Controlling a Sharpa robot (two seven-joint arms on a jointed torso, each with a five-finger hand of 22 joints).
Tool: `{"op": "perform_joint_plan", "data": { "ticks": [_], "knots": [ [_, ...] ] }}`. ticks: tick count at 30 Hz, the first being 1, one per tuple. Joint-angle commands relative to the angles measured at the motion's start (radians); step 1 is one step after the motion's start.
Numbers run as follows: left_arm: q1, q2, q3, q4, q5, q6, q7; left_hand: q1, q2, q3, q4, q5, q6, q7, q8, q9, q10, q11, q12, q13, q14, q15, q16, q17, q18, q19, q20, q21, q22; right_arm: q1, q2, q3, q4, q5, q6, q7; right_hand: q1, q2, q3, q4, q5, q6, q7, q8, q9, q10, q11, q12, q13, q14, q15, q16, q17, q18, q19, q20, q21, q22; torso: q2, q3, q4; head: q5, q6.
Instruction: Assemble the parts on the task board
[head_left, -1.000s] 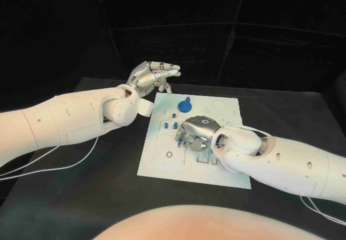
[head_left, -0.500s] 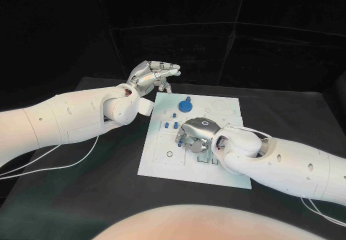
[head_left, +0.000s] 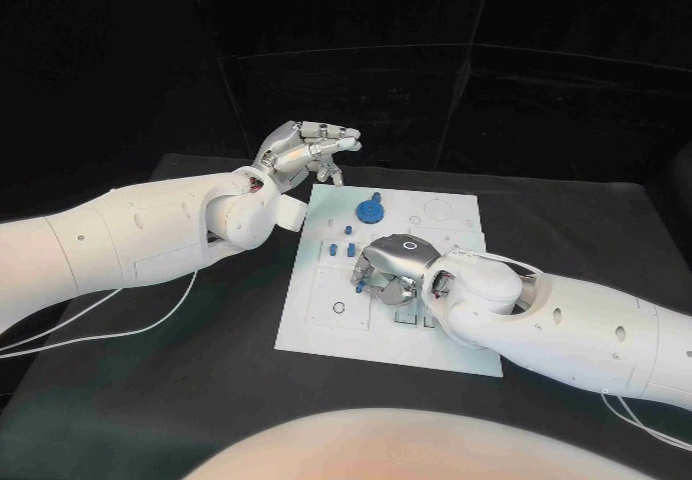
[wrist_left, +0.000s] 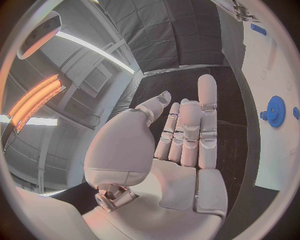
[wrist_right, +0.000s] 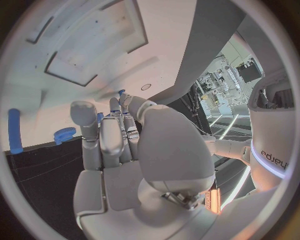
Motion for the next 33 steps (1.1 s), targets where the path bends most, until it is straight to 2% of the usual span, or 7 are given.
{"op": "perform_joint_plan", "data": {
  "ticks": [1, 7, 18, 27, 33],
  "knots": [
    [0.001, 0.001, 0.001, 0.001, 0.005, 0.014, 0.001, -0.002, 0.008, -0.004, 0.000, 0.004, -0.008, -0.001, 0.002, 0.001, -0.006, 0.002, 0.003, 0.001, -0.009, 0.000, -0.004, -0.001, 0.020, -0.007, 0.002, -0.005, -0.001, 0.000, 0.004, -0.001, -0.001, -0.022, 0.042, -0.020, -0.017, -0.003, 0.002, 0.000, -0.001, -0.007, 0.008, -0.005, 0.000, -0.008, 0.004, -0.005, -0.001, 0.031, 0.000, 0.003, -0.003, -0.006, -0.005, 0.006, 0.000, -0.002, 0.001, -0.0005, 0.0003, 0.001, 0.000],
    [0.001, 0.000, 0.001, 0.002, 0.005, 0.015, 0.000, -0.001, 0.008, -0.005, 0.000, 0.004, -0.008, 0.000, 0.003, 0.001, -0.006, 0.002, 0.004, 0.001, -0.010, 0.000, -0.004, -0.002, 0.020, -0.007, 0.003, -0.006, -0.002, 0.000, 0.010, -0.001, -0.006, -0.024, 0.061, -0.020, -0.047, -0.017, -0.008, 0.006, -0.002, -0.028, 0.013, -0.007, -0.002, -0.029, 0.011, -0.012, -0.002, 0.028, 0.005, 0.002, -0.011, -0.004, -0.013, 0.011, -0.006, -0.011, 0.000, -0.0010, 0.0008, 0.001, -0.002],
    [0.001, -0.003, 0.001, 0.001, 0.005, 0.016, -0.001, -0.001, 0.008, -0.005, 0.000, 0.004, -0.008, 0.000, 0.003, 0.001, -0.006, 0.002, 0.004, 0.001, -0.010, 0.000, -0.004, -0.002, 0.020, -0.007, 0.003, -0.006, -0.002, 0.000, 0.014, -0.001, -0.007, -0.024, 0.056, -0.011, -0.055, -0.020, -0.013, 0.008, -0.001, -0.031, 0.014, -0.005, -0.001, -0.030, 0.011, -0.010, -0.001, 0.028, 0.006, 0.003, -0.011, -0.004, -0.013, 0.013, -0.005, -0.009, 0.000, -0.0003, 0.0006, 0.003, -0.003],
    [0.001, -0.002, 0.001, 0.001, 0.005, 0.017, -0.002, -0.001, 0.008, -0.005, 0.000, 0.004, -0.008, 0.000, 0.003, 0.001, -0.006, 0.002, 0.004, 0.001, -0.010, 0.000, -0.004, -0.002, 0.020, -0.007, 0.003, -0.006, -0.002, 0.000, 0.017, -0.002, -0.007, -0.016, 0.022, 0.002, -0.060, -0.023, -0.016, 0.008, 0.000, -0.038, 0.015, -0.006, -0.002, -0.032, 0.012, -0.009, -0.001, 0.028, 0.006, 0.005, -0.011, -0.004, -0.013, 0.014, -0.005, -0.010, 0.001, 0.0000, 0.0004, 0.003, -0.003],
    [0.001, -0.001, 0.001, -0.001, 0.005, 0.017, -0.003, 0.000, 0.009, -0.006, -0.001, 0.004, -0.009, 0.000, 0.004, 0.001, -0.007, 0.002, 0.005, 0.001, -0.011, 0.001, -0.004, -0.003, 0.020, -0.007, 0.003, -0.007, -0.002, 0.000, 0.020, -0.002, -0.005, -0.013, 0.012, 0.008, -0.053, -0.015, -0.017, 0.000, 0.002, -0.037, 0.011, -0.003, 0.000, 0.003, 0.003, 0.010, 0.008, 0.029, 0.001, 0.011, -0.008, -0.004, -0.009, 0.011, 0.001, -0.004, 0.000, 0.0002, 0.0008, 0.003, -0.004]
  ]
}}
